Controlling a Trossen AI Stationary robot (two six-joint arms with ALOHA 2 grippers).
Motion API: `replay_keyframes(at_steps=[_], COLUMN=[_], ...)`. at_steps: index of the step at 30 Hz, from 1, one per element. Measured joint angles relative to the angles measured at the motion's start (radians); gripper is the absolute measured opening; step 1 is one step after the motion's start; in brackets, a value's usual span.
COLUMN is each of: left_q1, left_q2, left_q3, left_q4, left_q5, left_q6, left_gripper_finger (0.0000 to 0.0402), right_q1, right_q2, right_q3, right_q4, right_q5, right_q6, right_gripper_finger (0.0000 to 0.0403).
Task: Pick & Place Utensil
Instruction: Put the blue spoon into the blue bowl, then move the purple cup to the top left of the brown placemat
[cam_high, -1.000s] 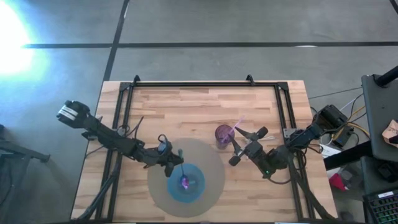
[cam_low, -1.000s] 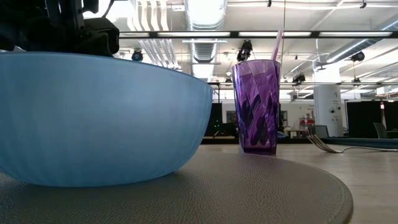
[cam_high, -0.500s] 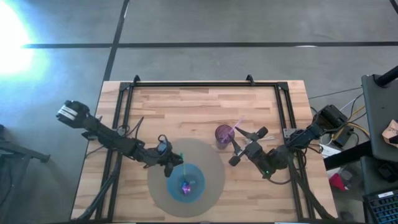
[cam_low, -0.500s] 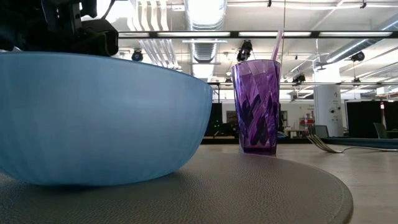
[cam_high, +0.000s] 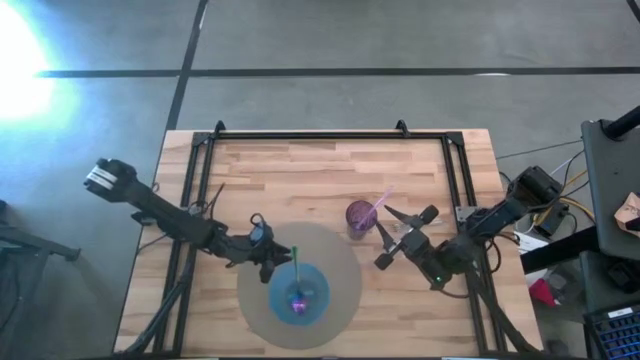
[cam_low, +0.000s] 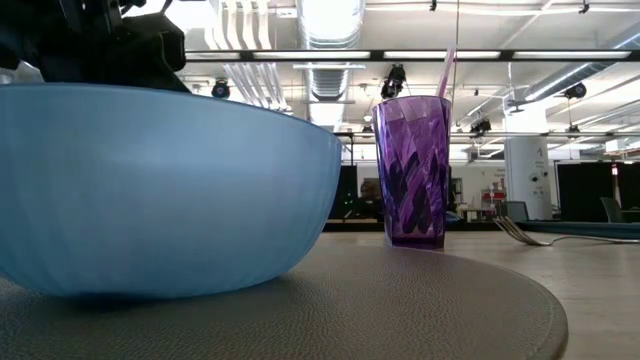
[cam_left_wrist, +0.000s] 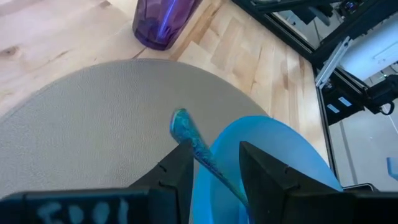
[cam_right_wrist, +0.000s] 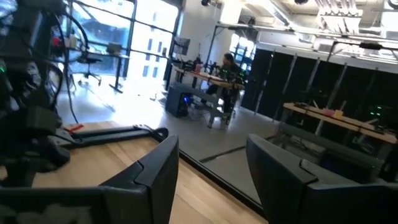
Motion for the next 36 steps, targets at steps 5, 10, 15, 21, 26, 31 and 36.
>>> replay_keyframes(at_steps=[5, 10, 15, 21, 26, 31, 36], left_q1=[0.0, 0.0, 0.0, 0.002, 0.007, 0.015, 0.016], left_q2=[-0.055, -0.108, -0.168, -0.239, -0.286, -0.321, -0.332], left_q3=[0.0, 0.0, 0.0, 0.0, 0.0, 0.0, 0.0], left_q4=[-0.051, -0.065, -0.066, -0.053, -0.037, -0.032, -0.034], left_q5=[0.0, 0.0, -0.013, -0.068, -0.121, -0.122, -0.121], left_q6=[0.004, 0.043, 0.108, 0.211, 0.298, 0.325, 0.347], left_gripper_finger=[0.012, 0.012, 0.012, 0.012, 0.012, 0.012, 0.012], right_q1=[0.015, 0.028, 0.05, 0.085, 0.094, 0.094, 0.091], right_q2=[-0.024, -0.049, -0.096, -0.174, -0.241, -0.326, -0.419], right_q3=[0.001, 0.001, 0.001, 0.001, 0.0, 0.0, 0.0], right_q4=[0.0, 0.0, 0.0, 0.0, -0.002, -0.003, -0.056], right_q5=[0.026, 0.061, 0.152, 0.153, 0.153, 0.153, 0.149], right_q6=[-0.02, -0.072, -0.135, -0.144, -0.143, -0.147, -0.148], right_gripper_finger=[0.0185, 0.0183, 0.0185, 0.0183, 0.0185, 0.0183, 0.0182])
